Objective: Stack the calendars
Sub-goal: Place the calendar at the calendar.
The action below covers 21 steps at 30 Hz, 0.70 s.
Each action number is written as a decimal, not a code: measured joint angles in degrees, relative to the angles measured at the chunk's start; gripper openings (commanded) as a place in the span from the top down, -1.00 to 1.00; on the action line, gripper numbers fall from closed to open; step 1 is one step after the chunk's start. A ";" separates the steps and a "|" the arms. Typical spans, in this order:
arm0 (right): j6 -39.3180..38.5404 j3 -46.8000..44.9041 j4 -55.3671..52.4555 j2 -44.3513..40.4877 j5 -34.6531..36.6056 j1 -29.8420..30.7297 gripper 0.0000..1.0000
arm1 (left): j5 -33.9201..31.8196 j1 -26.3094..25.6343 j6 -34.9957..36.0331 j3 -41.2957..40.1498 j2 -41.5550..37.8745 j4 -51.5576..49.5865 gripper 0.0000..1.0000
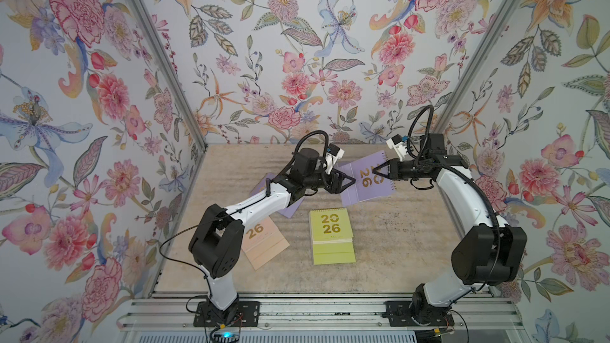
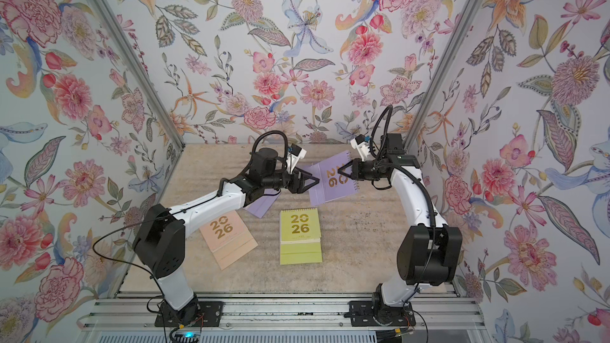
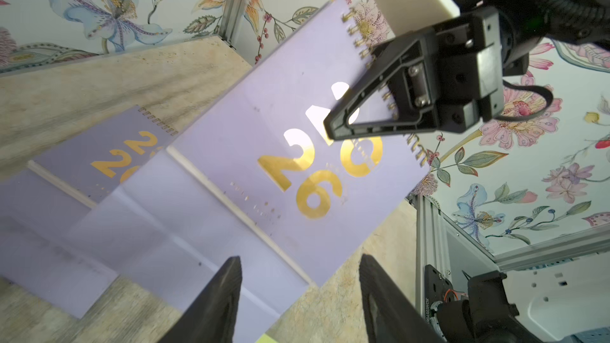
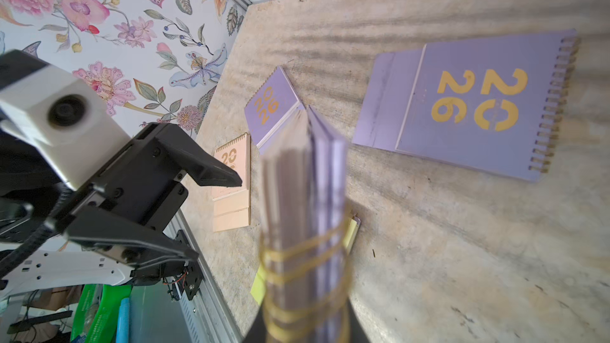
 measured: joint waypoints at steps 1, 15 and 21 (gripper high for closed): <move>-0.59 0.15 0.04 -0.55 0.39 0.31 1.00 | 0.50 1.20 -0.46 -3.19 -1.64 4.15 -0.25; -11.91 0.15 -0.17 -8.04 6.67 11.34 1.00 | 12.22 5.53 2.03 -7.93 -8.48 27.39 -0.33; -18.16 -1.68 0.33 -10.32 8.22 15.87 1.00 | 14.40 5.73 7.89 -4.76 -8.48 23.28 -0.35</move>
